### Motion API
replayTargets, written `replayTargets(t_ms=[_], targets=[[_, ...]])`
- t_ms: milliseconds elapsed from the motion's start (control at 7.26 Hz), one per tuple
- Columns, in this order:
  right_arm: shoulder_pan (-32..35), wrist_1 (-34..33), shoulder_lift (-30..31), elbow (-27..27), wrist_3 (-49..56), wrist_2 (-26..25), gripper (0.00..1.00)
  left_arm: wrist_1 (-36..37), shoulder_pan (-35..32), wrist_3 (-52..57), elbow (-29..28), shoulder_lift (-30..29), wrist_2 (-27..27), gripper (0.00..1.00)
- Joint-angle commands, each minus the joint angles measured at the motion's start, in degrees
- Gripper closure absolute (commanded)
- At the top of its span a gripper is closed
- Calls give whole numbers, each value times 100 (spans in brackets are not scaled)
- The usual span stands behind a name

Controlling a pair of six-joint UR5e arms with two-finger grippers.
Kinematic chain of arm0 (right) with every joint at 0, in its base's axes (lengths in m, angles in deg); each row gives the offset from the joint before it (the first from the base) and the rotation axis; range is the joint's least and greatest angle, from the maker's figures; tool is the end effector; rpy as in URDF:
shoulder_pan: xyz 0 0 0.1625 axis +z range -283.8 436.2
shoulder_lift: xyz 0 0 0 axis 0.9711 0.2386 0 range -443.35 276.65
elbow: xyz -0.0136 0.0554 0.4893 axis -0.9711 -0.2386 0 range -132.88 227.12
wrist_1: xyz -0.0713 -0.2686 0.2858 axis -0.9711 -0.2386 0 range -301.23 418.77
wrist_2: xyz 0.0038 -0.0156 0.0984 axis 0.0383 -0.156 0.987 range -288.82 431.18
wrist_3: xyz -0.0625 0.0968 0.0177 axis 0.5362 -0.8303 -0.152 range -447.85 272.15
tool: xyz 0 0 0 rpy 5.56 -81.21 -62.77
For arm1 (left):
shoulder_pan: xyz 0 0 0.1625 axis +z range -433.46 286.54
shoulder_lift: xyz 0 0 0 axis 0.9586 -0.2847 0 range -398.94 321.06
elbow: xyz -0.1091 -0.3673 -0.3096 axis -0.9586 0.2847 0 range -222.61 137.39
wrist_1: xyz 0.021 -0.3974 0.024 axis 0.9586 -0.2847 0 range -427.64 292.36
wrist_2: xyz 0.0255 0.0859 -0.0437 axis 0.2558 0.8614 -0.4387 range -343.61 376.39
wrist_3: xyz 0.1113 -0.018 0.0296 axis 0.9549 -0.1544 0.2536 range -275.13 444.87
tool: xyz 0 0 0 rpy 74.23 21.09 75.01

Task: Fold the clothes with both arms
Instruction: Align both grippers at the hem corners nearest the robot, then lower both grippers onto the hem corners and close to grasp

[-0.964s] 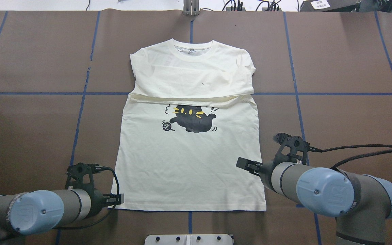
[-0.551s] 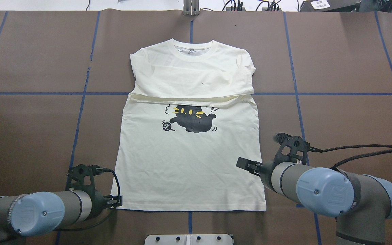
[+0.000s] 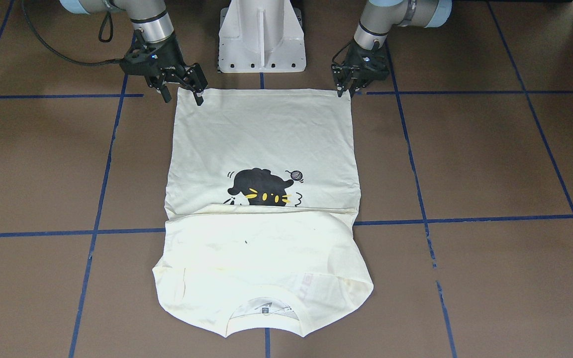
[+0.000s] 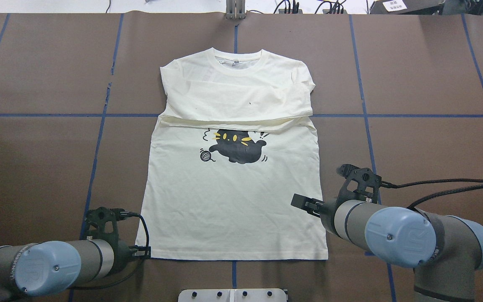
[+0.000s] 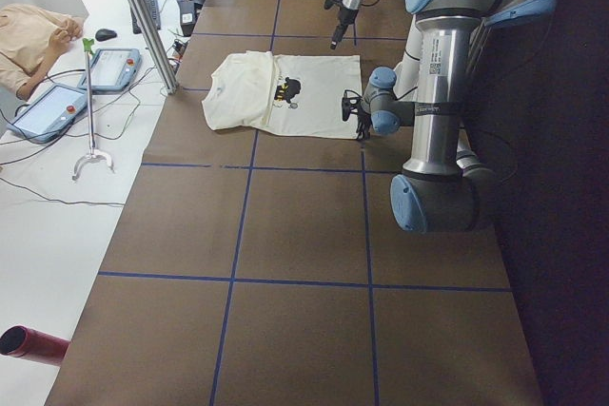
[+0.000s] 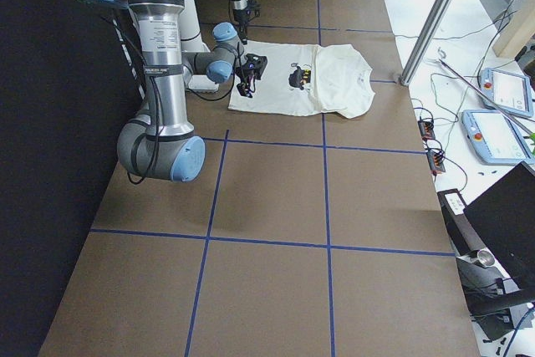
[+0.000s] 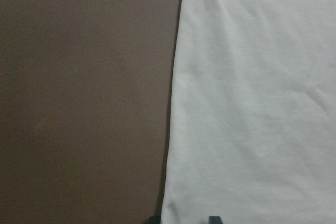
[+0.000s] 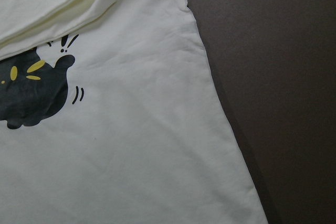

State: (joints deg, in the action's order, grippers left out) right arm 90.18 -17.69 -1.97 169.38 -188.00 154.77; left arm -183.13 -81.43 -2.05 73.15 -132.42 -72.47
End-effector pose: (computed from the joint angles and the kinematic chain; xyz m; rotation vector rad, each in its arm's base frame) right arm -0.4596 -0.2653 0.3900 0.1362 -0.9530 0.4417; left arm 0.4868 -0.2050 0.4567 0.1103 0.9492 -0.0882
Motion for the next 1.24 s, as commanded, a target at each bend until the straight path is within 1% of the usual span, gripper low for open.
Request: replayTargets(t_ms=[0,138,275,688,826,1101], targets=[[-1,0,0,0,-5,0,0,0,24,-1,8,-4,0,98],[-1,0,0,0,-13,-18,0,0,24,8,8,5,9,100],[-27,0,0,0,-13,-122,0,9,24,17,8,14,9,100],[-123,0,61,17,-31,-202,0,9,24,34,69,-12,0,100],[-464,0,296,26,-292,-585,0,9,24,34,61,-30,0,100],[-1297,-26,613,9,-864,-1428,7,9,24,34,61,-83,-8,100]])
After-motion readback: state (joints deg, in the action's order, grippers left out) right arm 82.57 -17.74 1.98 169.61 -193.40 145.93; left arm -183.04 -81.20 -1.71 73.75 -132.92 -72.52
